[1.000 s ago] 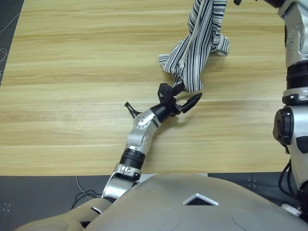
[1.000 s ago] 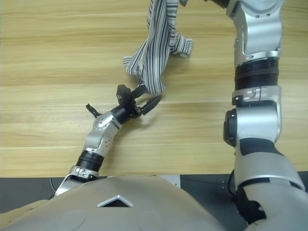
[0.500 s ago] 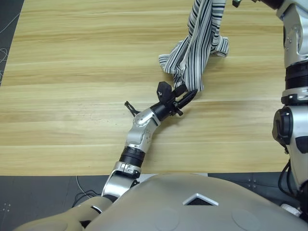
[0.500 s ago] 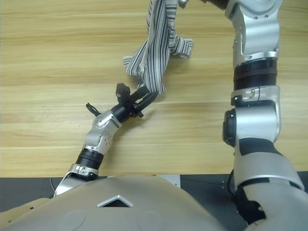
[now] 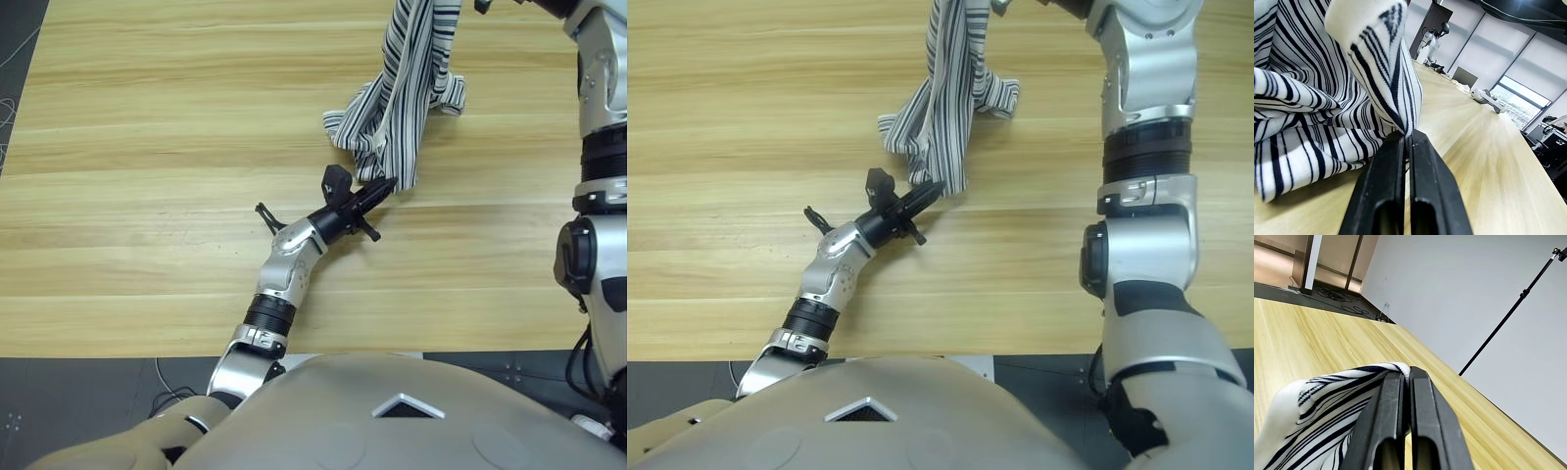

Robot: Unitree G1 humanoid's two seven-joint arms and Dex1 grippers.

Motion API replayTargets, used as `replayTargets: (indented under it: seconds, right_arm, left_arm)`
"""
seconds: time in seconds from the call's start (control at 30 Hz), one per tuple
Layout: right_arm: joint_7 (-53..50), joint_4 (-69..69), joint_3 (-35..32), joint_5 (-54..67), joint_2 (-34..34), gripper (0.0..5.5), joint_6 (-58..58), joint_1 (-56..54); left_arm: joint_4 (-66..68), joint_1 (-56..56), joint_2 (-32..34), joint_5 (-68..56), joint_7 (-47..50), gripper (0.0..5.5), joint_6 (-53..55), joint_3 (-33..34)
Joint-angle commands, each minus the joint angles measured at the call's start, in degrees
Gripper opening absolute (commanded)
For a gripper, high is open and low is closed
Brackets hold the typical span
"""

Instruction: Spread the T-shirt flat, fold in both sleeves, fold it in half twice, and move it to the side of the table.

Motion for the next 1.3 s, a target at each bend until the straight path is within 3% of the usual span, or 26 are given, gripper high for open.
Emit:
replayTargets:
  seconds: [0.03, 0.3, 0.6, 0.77, 0.9, 1.03, 1.17, 1.3]
  right_arm:
    - [0.26, -0.91, -0.40, -0.20, 0.41, 0.10, 0.00, -0.70]
    - [2.54, -1.83, 0.36, -0.03, -0.18, 0.10, 0.46, 1.21]
    - [13.19, 1.21, 0.74, -0.09, -5.34, 0.10, -2.44, 8.30]
    - [17.98, 0.18, 0.72, 0.33, -8.61, 0.10, -4.55, 13.05]
    - [29.09, -9.38, 1.15, 4.37, -14.59, 0.10, -3.74, 22.52]
    - [41.74, -25.65, 2.16, 12.08, -23.46, 0.10, 3.46, 37.14]
    - [44.58, -41.09, 2.61, 23.39, -32.36, 0.10, 10.38, 47.38]
    - [44.57, -47.55, 2.64, 32.15, -36.84, 0.10, 14.08, 50.99]
  left_arm:
    - [-0.17, -0.93, -3.14, -0.79, -0.90, 0.11, -0.01, 0.40]
    - [-5.02, 1.52, 1.99, 3.78, -3.23, 0.11, -5.53, -2.01]
    - [-23.74, 3.08, 32.42, -1.00, -18.87, 0.11, -4.51, 13.09]
    - [-29.38, 2.46, 44.55, -2.81, -27.26, 0.11, -1.14, 16.23]
    - [-36.94, 6.94, 52.74, -7.42, -33.60, 0.11, 2.47, 20.32]
    - [-51.99, 24.77, 61.48, -15.23, -46.79, 0.11, 6.45, 29.44]
    - [-60.93, 33.80, 63.64, -21.79, -49.70, 0.11, 8.06, 36.79]
    - [-64.94, 38.22, 64.04, -28.78, -49.78, 0.11, 7.23, 41.11]
